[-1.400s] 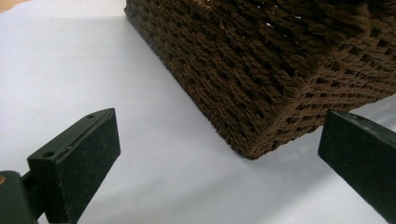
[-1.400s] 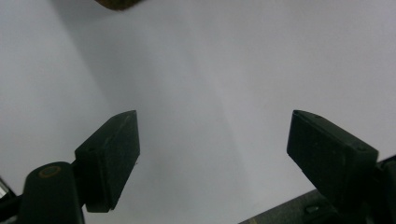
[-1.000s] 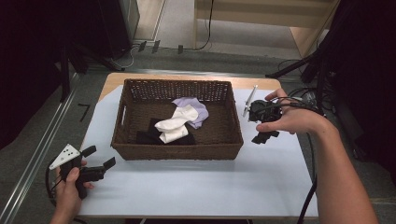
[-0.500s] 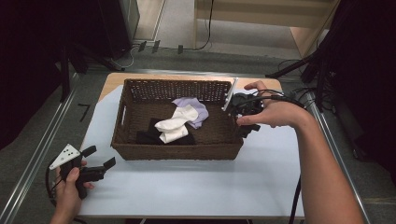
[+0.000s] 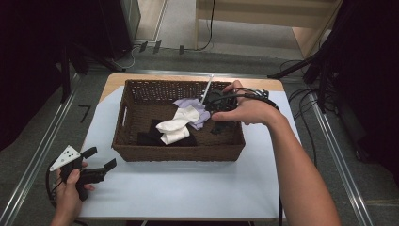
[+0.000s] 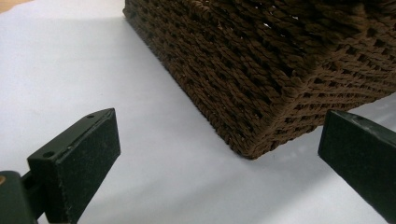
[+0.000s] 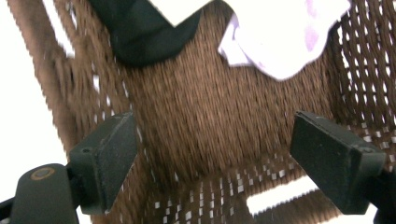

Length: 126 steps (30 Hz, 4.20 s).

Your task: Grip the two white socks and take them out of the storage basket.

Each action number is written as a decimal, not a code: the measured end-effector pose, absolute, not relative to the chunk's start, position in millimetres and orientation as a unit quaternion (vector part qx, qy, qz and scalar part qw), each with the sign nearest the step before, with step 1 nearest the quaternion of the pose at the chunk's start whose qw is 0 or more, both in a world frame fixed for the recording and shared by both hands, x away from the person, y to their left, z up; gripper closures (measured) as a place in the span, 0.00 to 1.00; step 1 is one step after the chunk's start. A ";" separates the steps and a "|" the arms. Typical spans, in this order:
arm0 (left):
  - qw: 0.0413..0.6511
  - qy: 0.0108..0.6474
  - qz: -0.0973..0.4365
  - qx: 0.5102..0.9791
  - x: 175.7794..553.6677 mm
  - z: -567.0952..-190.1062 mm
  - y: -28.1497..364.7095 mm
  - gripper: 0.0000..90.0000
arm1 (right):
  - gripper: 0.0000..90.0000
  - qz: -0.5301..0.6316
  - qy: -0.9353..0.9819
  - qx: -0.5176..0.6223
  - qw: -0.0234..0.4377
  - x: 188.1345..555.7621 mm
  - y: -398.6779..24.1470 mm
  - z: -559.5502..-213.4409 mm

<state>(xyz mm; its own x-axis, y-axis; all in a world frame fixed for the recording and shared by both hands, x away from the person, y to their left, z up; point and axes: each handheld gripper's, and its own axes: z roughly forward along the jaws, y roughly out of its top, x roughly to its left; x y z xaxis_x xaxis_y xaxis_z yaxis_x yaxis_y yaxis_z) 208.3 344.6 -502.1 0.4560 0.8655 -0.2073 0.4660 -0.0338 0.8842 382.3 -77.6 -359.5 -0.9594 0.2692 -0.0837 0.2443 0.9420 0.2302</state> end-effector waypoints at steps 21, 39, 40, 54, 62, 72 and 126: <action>0.504 0.483 0.199 0.688 207.8 -502.1 344.9 0.00 | 0.16 0.106 0.987 0.100 0.061 393.2 2.8 -398.1; 0.505 0.484 0.198 0.687 207.5 -502.0 345.5 0.00 | 0.12 0.073 0.993 0.080 0.048 399.7 37.0 -445.3; 0.505 0.483 0.199 0.687 207.5 -502.1 345.5 0.00 | 0.12 0.071 0.993 0.086 0.048 401.2 37.7 -447.8; 0.504 0.482 0.200 0.688 207.6 -502.1 345.4 0.00 | 0.57 0.084 0.990 0.110 0.010 410.2 38.4 -461.2; 0.504 0.483 0.199 0.688 207.7 -502.1 345.5 0.00 | 0.78 0.092 0.990 0.108 0.020 413.1 29.4 -440.6; 0.504 0.485 0.201 0.686 207.9 -502.2 344.9 0.00 | 0.71 0.110 0.987 0.114 0.026 412.0 14.4 -418.3; 0.504 0.486 0.199 0.686 207.9 -502.2 345.1 0.00 | 0.90 0.092 0.987 0.100 0.081 416.2 -23.8 -394.7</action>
<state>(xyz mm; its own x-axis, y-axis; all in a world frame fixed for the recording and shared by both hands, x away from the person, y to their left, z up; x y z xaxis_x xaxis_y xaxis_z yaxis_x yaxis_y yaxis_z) 207.9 345.1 -502.2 0.4488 0.8672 -0.2157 0.4658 -0.0211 0.8846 416.2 -23.8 -394.7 -0.9669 0.2120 -0.1419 0.1822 0.9632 0.1973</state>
